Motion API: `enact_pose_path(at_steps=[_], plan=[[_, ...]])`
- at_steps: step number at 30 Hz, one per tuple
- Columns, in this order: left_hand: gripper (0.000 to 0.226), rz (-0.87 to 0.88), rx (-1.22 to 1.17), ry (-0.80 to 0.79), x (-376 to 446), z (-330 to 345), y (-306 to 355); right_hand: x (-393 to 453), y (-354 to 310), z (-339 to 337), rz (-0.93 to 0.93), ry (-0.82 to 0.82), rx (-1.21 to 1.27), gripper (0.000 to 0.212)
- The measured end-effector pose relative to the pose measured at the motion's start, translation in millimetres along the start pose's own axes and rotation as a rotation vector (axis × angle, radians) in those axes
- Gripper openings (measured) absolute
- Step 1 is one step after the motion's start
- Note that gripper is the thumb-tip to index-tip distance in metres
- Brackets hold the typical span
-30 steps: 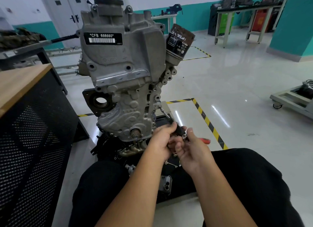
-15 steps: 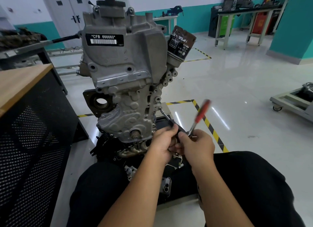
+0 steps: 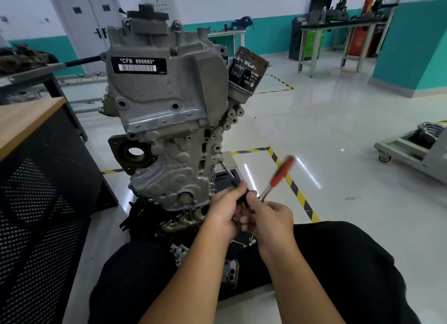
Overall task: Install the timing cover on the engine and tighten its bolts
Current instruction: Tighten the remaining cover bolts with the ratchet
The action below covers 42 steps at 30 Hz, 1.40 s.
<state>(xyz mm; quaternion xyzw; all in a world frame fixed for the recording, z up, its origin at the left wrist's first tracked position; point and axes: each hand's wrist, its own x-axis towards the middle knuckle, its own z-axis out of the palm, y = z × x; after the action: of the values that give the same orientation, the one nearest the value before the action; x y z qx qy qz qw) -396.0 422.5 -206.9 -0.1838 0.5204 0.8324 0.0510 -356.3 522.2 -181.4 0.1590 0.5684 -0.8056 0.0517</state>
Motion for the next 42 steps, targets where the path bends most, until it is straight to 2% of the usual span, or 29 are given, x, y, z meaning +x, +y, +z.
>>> enact_pose_path(at_steps=[2,3,4,5,7,8,9,10,13,14,15,18,19,20,21,24,25,26,27,29,30,31,32,35,36,37,40,41,42], plan=[[0.032,0.008,-0.009,-0.007,2,-2,1,-1,-8,0,0.18,-0.036,0.323,0.025],[0.03,0.014,-0.021,-0.009,3,-4,1,-1,-10,-1,0.197,-0.037,0.346,0.024],[0.025,0.021,-0.028,-0.009,4,-5,0,0,-9,-2,0.147,-0.029,0.243,0.024],[0.021,0.022,-0.027,-0.003,3,-5,0,0,-9,-3,0.04,-0.005,0.024,0.024],[0.028,0.019,-0.029,0.02,5,-5,-3,1,-7,-8,-0.217,0.081,-0.468,0.023],[0.031,0.019,-0.039,0.024,5,-4,-3,1,-6,-7,-0.292,0.098,-0.569,0.023],[0.032,0.013,-0.044,0.021,4,-4,-2,1,-6,-5,-0.302,0.099,-0.549,0.025],[0.031,0.001,-0.045,0.008,3,-2,-1,1,-7,-3,-0.243,0.085,-0.408,0.027],[0.028,-0.045,-0.02,-0.029,-4,-2,7,-1,-11,1,0.144,-0.051,0.27,0.028],[0.025,-0.041,-0.005,-0.024,-5,-3,9,-2,-12,1,0.207,-0.075,0.339,0.028],[0.022,-0.035,0.004,-0.007,-6,-4,10,-1,-10,-1,0.19,-0.07,0.273,0.029],[0.023,-0.008,0.003,0.072,-9,-1,7,2,-4,-7,-0.141,0.09,-0.439,0.019],[0.024,-0.001,-0.01,0.089,-9,0,6,2,-5,-7,-0.244,0.149,-0.555,0.014],[0.023,-0.003,-0.023,0.087,-7,0,4,0,-4,-5,-0.288,0.178,-0.542,0.013],[0.022,-0.022,-0.032,0.068,-6,0,3,-1,-3,-4,-0.261,0.165,-0.409,0.013],[0.028,-0.076,-0.02,-0.013,-1,-2,6,-4,-9,-2,0.081,0.005,0.167,0.025],[0.028,-0.066,-0.004,-0.01,1,-4,6,-5,-10,-1,0.16,-0.029,0.274,0.025],[0.026,-0.046,0.015,0.013,3,-5,6,-5,-10,-2,0.168,-0.031,0.256,0.024],[0.024,-0.025,0.033,0.041,4,-6,5,-3,-8,-3,0.095,-0.009,0.101,0.023],[0.025,0.01,0.045,0.091,5,-6,1,1,-4,-5,-0.168,0.104,-0.381,0.02],[0.027,0.015,0.032,0.097,5,-5,-1,1,-2,-5,-0.279,0.146,-0.503,0.02],[0.029,0.008,0.01,0.085,4,-4,-2,1,-1,-4,-0.317,0.156,-0.5,0.021],[0.031,-0.006,-0.006,0.061,4,-3,-2,0,0,-3,-0.279,0.14,-0.396,0.022],[0.036,-0.053,-0.005,-0.02,2,-4,3,-3,-4,1,0.098,-0.011,0.207,0.028],[0.032,-0.051,-0.001,-0.023,1,-3,4,-2,-4,0,0.172,-0.025,0.288,0.026],[0.027,-0.042,0.002,-0.007,0,-3,4,-1,-3,-1,0.16,-0.02,0.238,0.023],[0.019,-0.006,0.025,0.077,-3,-1,-1,3,1,-6,-0.235,0.122,-0.428,0.009],[0.019,-0.005,0.014,0.085,-3,-1,-2,3,3,-6,-0.323,0.142,-0.495,0.012],[0.02,-0.013,-0.006,0.068,-3,0,-2,2,4,-4,-0.355,0.141,-0.455,0.014]])
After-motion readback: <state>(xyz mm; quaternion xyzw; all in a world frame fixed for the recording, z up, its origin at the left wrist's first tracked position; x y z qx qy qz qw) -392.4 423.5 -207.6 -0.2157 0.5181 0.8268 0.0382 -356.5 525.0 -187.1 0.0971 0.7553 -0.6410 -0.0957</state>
